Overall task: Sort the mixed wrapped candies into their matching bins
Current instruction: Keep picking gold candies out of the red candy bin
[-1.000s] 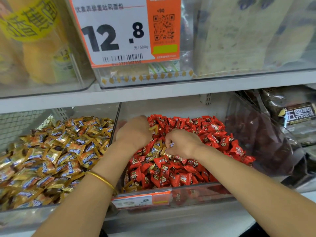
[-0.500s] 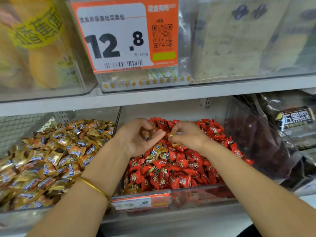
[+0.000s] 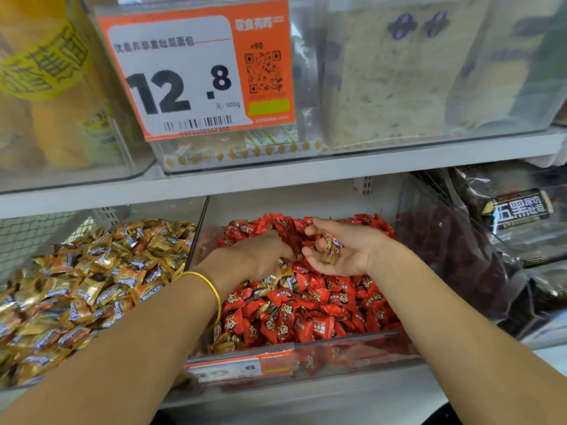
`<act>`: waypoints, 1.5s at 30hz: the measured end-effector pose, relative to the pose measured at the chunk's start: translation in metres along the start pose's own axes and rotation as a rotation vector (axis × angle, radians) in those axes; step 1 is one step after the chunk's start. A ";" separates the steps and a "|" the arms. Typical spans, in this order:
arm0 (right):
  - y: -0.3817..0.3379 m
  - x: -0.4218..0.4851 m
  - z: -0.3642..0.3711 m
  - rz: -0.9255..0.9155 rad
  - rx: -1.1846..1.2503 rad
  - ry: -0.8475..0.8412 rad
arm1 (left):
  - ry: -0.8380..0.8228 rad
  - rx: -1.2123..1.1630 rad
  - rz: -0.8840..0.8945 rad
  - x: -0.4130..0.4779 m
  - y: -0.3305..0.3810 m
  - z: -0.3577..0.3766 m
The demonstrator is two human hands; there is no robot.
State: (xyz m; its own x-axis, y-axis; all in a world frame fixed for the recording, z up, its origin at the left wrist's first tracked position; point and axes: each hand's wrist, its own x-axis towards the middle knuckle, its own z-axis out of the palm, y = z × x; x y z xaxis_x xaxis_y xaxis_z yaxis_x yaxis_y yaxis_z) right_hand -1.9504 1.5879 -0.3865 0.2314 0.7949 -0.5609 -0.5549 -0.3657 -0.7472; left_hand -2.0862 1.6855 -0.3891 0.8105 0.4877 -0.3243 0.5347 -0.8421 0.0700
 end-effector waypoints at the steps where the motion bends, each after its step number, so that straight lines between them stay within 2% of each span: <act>1: 0.000 -0.001 0.001 -0.002 0.015 -0.008 | -0.004 0.032 0.013 0.001 -0.002 0.002; 9: 0.001 0.000 0.003 -0.078 -0.043 0.030 | 0.081 0.327 0.085 0.003 -0.002 0.012; 18: 0.004 0.000 0.003 -0.163 -0.220 0.098 | 0.180 0.297 0.047 0.002 0.002 0.017; 22: 0.009 0.001 0.004 -0.299 -0.542 0.140 | 0.279 0.252 0.015 -0.001 0.003 0.015; 28: 0.019 0.010 0.008 -0.548 -1.128 0.051 | 0.390 0.026 -0.040 -0.007 0.001 -0.002; 32: 0.033 0.022 0.013 -0.517 -1.531 0.059 | 0.434 -0.155 -0.049 -0.016 -0.003 -0.007; 34: 0.036 0.023 0.018 -0.537 -1.742 0.116 | 0.459 -0.308 -0.036 -0.021 -0.005 -0.007; 36: 0.039 0.023 0.023 -0.565 -1.852 0.149 | 0.492 -0.498 -0.010 -0.026 -0.003 -0.007; 38: 0.044 0.026 0.025 -0.619 -1.824 0.174 | 0.504 -0.703 0.007 -0.033 0.002 -0.008; 40: 0.043 0.028 0.023 -0.634 -1.659 0.184 | 0.513 -0.877 -0.007 -0.042 0.008 -0.010; 42: 0.035 0.023 0.019 -0.610 -1.402 0.151 | 0.499 -1.077 -0.032 -0.052 0.012 -0.013; 45: 0.022 0.004 0.013 -0.563 -0.889 0.121 | 0.428 -1.390 -0.053 -0.074 0.014 -0.020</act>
State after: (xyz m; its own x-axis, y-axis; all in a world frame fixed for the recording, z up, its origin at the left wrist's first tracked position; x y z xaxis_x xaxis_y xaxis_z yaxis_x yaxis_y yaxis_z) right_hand -1.9726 1.5892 -0.4006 0.3784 0.9244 -0.0478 0.4301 -0.2213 -0.8752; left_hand -2.1340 1.6419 -0.3456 0.6575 0.7499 -0.0724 0.1590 -0.0443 0.9863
